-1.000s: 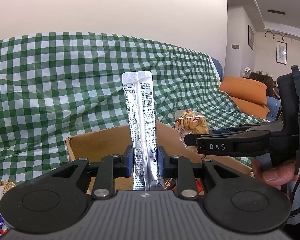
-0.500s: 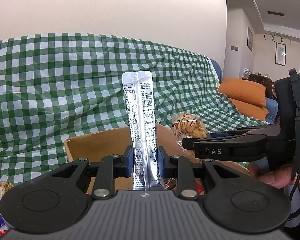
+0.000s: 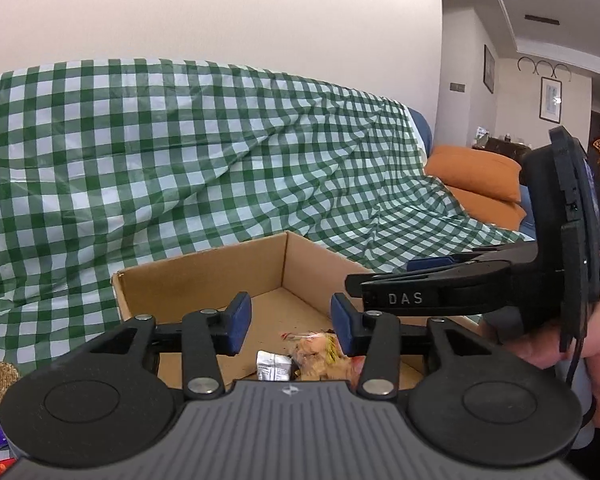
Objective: Organize snacks
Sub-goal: 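Open both tools over the box to drop the stick pack and cookie bag, then grasp the purple-wrapped bar with the left tool while the right tool grasps the gold-wrapped candy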
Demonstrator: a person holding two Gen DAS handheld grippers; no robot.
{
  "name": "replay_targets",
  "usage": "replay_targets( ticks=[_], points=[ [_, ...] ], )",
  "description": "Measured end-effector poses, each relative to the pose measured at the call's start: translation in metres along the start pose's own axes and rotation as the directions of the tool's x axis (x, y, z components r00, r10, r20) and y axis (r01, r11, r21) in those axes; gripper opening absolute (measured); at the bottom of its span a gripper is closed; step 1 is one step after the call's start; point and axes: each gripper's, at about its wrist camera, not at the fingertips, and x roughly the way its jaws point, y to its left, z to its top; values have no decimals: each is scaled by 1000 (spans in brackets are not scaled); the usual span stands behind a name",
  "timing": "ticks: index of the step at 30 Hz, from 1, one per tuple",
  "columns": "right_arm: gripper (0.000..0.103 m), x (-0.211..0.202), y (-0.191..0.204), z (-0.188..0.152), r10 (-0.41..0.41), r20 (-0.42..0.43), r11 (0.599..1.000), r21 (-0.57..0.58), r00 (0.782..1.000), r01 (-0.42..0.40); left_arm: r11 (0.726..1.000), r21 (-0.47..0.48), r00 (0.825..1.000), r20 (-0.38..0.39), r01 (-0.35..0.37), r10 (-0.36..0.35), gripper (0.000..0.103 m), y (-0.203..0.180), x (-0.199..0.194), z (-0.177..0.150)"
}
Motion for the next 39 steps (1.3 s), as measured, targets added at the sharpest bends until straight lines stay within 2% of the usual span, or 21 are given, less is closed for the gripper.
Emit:
replay_targets(
  ticks=[10,18,20,23,25,26,27,28,29,30,32,35,37,39],
  points=[
    [72,2,0,1,-3,-1,1000,-1,1000,3,999,-14,999,15,-49,49,49,8,-5,0],
    [72,3,13,2,15,5,1000,-6,1000,-15,988,-35,987,53,-148,150,51,26,-23,1],
    [72,3,20,2,22,8,1000,-9,1000,-22,987,-62,989,26,-147,149,51,34,-28,2],
    [70,1,32,2,45,16,999,-15,999,-44,977,-98,982,-38,-190,187,50,55,-31,4],
    [59,-1,42,1,67,23,998,-24,997,-66,977,-137,982,-119,-163,147,47,80,-29,6],
    [56,-2,47,0,80,24,996,-29,996,-80,972,-156,975,-160,-178,153,41,94,-27,7],
    [48,-2,52,-1,99,23,994,-36,995,-99,959,-169,960,-205,-227,192,24,110,-26,7],
    [42,-3,58,-1,119,23,992,-43,993,-118,944,-181,942,-249,-275,227,15,127,-25,7],
    [40,-4,63,-1,140,26,989,-51,990,-139,926,-203,925,-283,-318,255,12,145,-25,7],
    [38,-6,69,-2,160,30,985,-61,987,-158,911,-228,915,-300,-342,269,9,162,-28,5],
    [36,-10,82,-4,198,39,977,-88,979,-194,876,-275,895,-326,-396,303,9,195,-35,-2],
    [36,-17,100,-6,240,66,963,-139,968,-230,806,-361,864,-376,-468,334,9,231,-50,-27],
    [36,-24,114,-8,279,91,946,-194,956,-258,737,-403,815,-466,-542,344,9,251,-59,-42],
    [37,-31,126,-8,331,106,924,-236,938,-299,712,-427,811,-464,-557,356,9,263,-67,-42]
  ],
)
